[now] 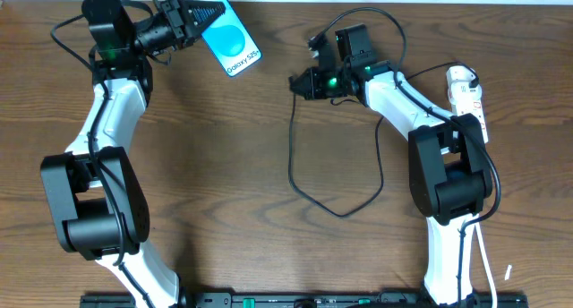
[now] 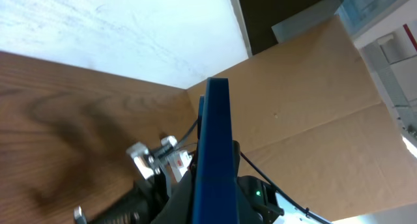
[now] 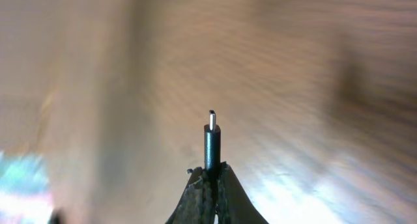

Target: Plug charger to phone and switch on socket

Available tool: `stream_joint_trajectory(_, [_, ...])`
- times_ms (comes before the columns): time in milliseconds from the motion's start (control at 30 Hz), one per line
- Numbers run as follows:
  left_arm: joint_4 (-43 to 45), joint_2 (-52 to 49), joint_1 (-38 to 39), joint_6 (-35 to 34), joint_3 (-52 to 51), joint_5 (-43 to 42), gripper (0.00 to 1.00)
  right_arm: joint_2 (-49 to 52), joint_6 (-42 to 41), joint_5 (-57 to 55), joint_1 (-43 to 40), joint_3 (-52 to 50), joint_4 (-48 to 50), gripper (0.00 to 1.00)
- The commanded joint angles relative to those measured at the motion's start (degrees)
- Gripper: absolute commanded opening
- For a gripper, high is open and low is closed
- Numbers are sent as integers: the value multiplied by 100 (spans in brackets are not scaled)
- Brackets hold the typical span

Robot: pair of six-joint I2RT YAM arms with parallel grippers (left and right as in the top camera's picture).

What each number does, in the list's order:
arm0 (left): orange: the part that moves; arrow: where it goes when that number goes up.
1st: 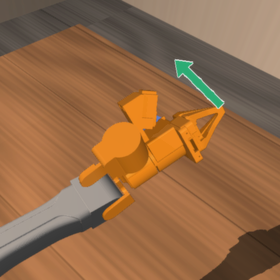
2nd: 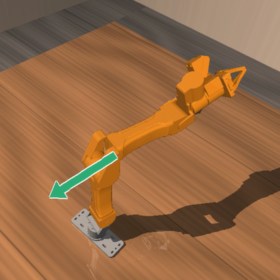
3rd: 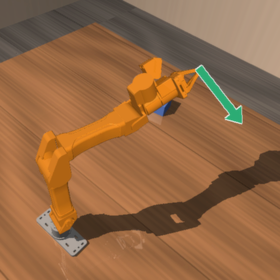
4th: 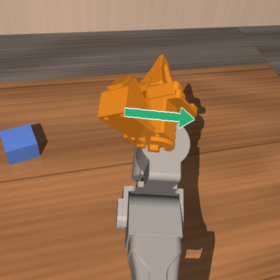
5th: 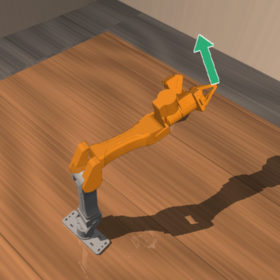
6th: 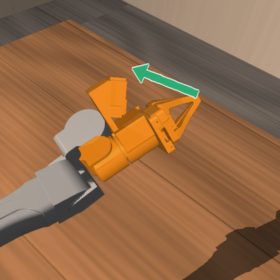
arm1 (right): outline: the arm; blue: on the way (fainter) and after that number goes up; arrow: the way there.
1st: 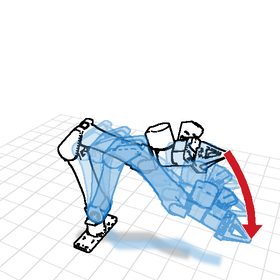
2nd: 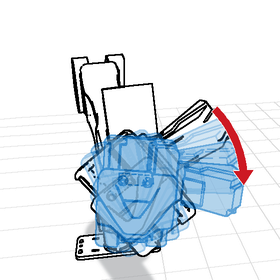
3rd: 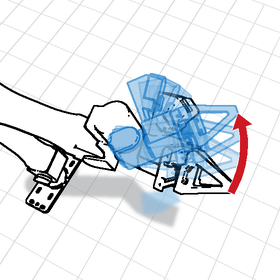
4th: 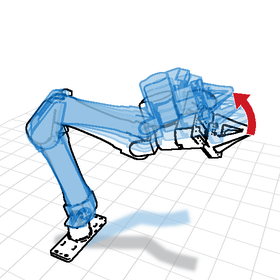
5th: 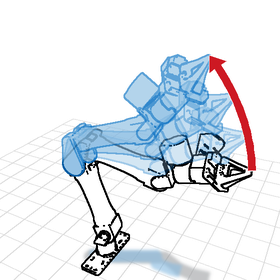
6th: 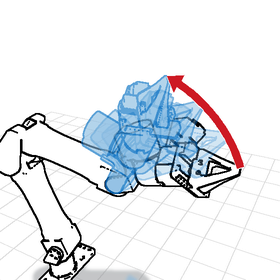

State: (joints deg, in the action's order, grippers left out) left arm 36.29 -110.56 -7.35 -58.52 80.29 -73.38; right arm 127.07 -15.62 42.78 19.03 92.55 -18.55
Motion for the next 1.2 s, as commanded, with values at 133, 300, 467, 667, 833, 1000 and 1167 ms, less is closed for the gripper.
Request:
stream_joint_trajectory(133, [92, 201, -2, -37, 57, -96, 8, 48, 1644, 2551, 4, 33, 46, 1])
stream_joint_trajectory(300, [92, 201, -2, -55, 57, -96, 7, 48, 1749, 3158, 4, 33, 205, 1])
stream_joint_trajectory(467, [92, 201, -2, -52, 57, -92, 7, 48, 1744, 3842, 4, 33, 446, 1])
stream_joint_trajectory(667, [92, 201, -2, -52, 57, -28, 8, 48, 1733, 4325, 4, 33, 614, 1])
stream_joint_trajectory(833, [90, 201, -2, -57, 57, 83, 7, 48, 1703, 4666, 4, 33, 616, 1])
stream_joint_trajectory(1000, [83, 201, -2, -76, 57, 76, 7, 48, 1543, 4671, 11, 33, 621, 1])
stream_joint_trajectory(1167, [-2, 201, -2, -118, 57, 76, 7, 48, 1521, 4671, 20, 33, 789, 1])
